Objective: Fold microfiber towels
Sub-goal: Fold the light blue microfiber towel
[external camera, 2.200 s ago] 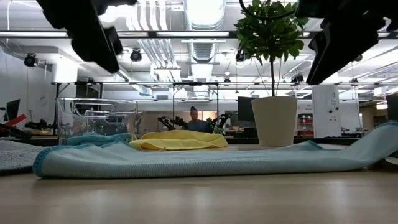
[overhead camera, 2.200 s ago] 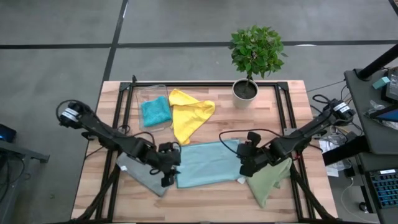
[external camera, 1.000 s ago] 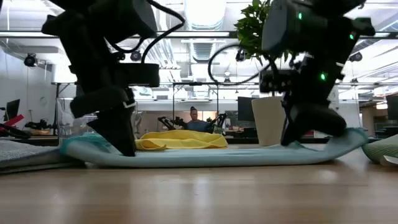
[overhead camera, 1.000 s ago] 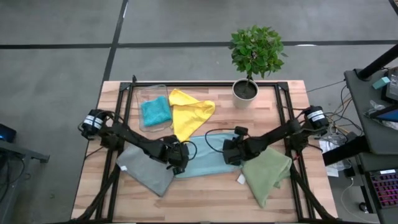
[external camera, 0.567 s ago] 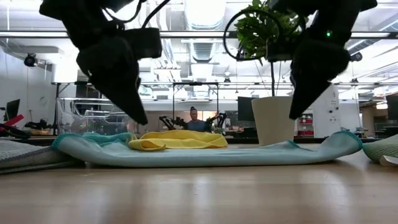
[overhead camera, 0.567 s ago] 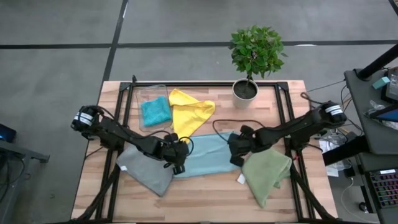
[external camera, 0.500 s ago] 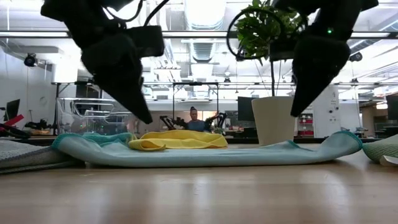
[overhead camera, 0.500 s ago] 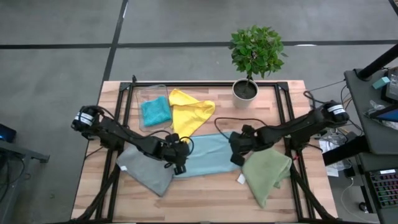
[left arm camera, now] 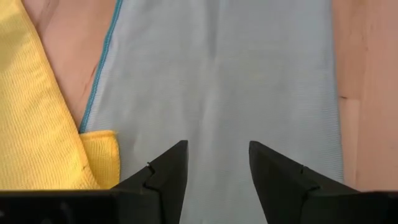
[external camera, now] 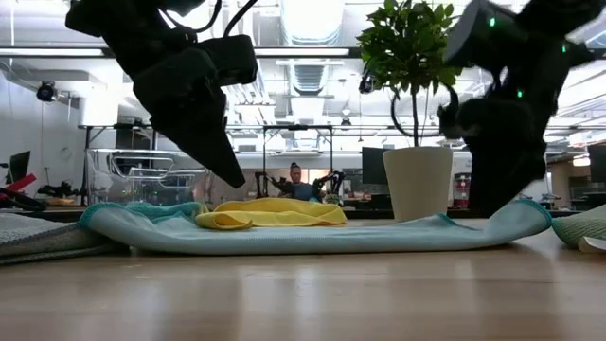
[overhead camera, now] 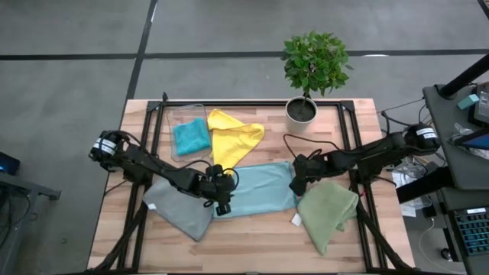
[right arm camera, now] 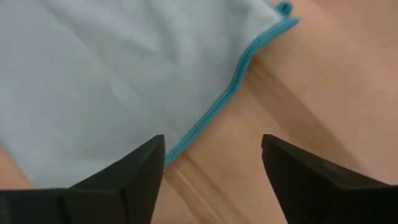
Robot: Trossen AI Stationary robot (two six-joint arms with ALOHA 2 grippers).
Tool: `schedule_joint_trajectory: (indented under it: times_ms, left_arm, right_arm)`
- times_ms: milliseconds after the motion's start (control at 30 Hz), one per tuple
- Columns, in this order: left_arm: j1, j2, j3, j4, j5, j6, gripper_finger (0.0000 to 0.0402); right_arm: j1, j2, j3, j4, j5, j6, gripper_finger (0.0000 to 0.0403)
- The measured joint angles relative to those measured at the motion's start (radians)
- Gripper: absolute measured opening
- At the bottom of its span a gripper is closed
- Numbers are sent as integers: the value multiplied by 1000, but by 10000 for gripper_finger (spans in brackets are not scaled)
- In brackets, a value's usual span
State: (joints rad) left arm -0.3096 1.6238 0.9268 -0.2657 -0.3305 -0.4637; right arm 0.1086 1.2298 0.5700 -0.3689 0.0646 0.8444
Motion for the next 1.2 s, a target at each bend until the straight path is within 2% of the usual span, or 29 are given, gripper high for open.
schedule_joint_trajectory:
  times_ms: [233,467,667,767,867,1200]
  left_arm:
    - [0,0,-1,1,0,0,155]
    - [0,0,-2,4,-13,1,155]
    - [0,0,-2,3,-13,1,155]
    - [0,0,-2,3,5,9,155]
    - [0,0,-2,3,42,26,155]
    - [0,2,-2,14,43,26,155]
  right_arm:
    - [-43,25,-116,268,-96,53,272]
    - [-43,100,-130,443,-153,61,272]
    - [-46,101,-118,425,-167,48,272]
    - [-47,61,-111,370,-189,48,272]
    - [-45,27,-111,348,-163,52,272]
    - [-44,22,-118,296,-133,62,272]
